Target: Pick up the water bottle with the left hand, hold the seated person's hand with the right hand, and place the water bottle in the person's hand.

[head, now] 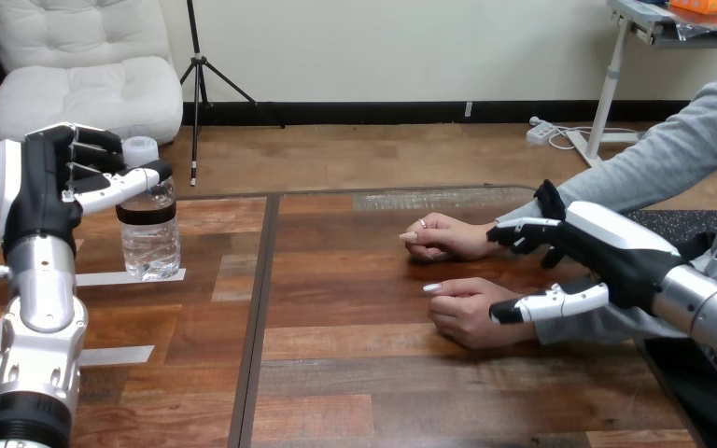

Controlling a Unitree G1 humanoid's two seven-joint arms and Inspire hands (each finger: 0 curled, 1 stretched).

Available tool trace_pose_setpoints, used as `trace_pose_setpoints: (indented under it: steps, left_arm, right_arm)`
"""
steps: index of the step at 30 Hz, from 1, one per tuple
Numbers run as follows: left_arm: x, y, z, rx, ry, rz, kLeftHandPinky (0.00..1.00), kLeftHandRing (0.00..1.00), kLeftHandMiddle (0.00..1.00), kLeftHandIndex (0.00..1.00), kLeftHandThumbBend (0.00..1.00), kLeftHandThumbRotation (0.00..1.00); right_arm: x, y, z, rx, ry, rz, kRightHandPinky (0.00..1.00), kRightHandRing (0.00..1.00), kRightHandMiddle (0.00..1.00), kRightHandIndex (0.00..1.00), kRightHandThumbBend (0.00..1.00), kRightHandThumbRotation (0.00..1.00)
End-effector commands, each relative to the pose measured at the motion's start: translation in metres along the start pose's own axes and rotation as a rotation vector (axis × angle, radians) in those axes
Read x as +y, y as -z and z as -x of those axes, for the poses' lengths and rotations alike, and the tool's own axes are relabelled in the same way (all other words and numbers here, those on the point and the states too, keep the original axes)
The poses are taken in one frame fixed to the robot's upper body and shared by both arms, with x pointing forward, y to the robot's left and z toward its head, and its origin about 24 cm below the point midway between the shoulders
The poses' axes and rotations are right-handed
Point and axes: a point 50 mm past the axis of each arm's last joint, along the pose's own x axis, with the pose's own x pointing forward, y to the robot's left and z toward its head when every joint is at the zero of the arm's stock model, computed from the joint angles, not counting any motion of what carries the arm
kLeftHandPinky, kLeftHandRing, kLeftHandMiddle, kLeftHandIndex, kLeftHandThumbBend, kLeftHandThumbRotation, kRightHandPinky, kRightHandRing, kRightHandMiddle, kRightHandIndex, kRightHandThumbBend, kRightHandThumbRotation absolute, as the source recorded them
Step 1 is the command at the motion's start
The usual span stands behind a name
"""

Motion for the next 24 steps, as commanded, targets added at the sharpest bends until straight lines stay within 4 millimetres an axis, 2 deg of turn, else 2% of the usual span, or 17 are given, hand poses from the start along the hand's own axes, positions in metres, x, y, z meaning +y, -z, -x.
trace_pose_setpoints:
  steps: [1, 24]
  left_arm:
    - [0.0090, -0.0359, -0.0125, -0.128, -0.038, 0.029, 0.32, 0.38, 0.45, 0.45, 0.75, 0.00]
    - [0.0096, -0.0352, -0.0123, -0.131, -0.034, 0.023, 0.31, 0.38, 0.44, 0.45, 0.76, 0.00]
  right_arm:
    - [-0.0390, -0.0110, -0.0071, -0.018, 0.072, 0.074, 0.74, 0.84, 0.87, 0.86, 1.00, 0.63]
    - [-0.0415, -0.0088, -0.0148, 0.045, -0.001, 0.177, 0.77, 0.85, 0.85, 0.85, 1.00, 0.51]
